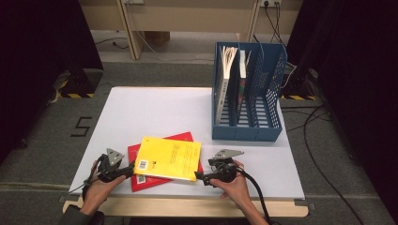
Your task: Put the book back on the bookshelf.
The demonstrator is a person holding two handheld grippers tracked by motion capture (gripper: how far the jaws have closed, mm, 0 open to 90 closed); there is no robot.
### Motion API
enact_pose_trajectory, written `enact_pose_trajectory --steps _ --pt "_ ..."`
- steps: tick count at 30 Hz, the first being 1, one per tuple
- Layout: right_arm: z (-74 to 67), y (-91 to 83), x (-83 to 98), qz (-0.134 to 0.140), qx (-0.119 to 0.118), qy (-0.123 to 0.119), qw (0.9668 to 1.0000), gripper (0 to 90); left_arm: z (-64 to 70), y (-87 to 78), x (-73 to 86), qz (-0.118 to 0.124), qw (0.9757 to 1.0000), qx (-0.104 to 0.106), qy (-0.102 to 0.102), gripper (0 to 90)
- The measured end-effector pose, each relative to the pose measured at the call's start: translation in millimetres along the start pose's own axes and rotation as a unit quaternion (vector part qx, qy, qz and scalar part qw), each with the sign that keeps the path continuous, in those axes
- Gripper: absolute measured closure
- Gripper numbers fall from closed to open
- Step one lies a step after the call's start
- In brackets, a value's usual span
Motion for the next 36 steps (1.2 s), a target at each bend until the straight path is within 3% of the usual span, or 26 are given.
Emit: enact_pose_trajectory --steps 5,11,17,26,33,34,36 --pt "-6.2 6.5 9.2 -0.017 -0.02 0.017 0.9995 18.3 7.2 -3.3 0.8 0.003 1.0 0.003 0.007 33.8" --pt "-12.5 10.5 10.0 -0.006 -0.038 0.03 0.9988 22.1 15.2 -7.5 1.8 0.005 0.9998 0.008 0.017 33.8" --pt "-9.7 12.4 5.3 0.023 -0.037 0.083 0.9956 23.1 20.6 -10.2 2.2 0.008 0.9997 0.002 0.023 39.9" --pt "20.6 30.8 -23.7 0.02 0.01 0.077 0.9968 23.6 32.8 -10.1 -1.4 0.017 0.999 0.001 0.042 42.3" --pt "46.7 46.9 -48.8 0.027 0.02 0.081 0.9961 24.3 40.5 -8.4 -4.7 0.02 0.9985 0.01 0.05 39.8" --pt "49.9 47.2 -50.4 0.029 0.019 0.08 0.9962 25.8 39.7 -8.4 -5.4 0.022 0.9986 0.012 0.047 38.5" --pt "52.7 43.4 -50.5 0.037 0.013 0.1 0.9942 31.5 37.3 -9.5 -7.7 0.029 0.9987 0.025 0.034 24.5"
Point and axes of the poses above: each handheld gripper's, and its own axes: y roughly forward along the jaws, x roughly out of its underside, z roughly to its right, the point moved 6 cm from there along y, roughly forward along the jaws, and after that the axes turned 5 degrees about -x, right-handed, at the moved point
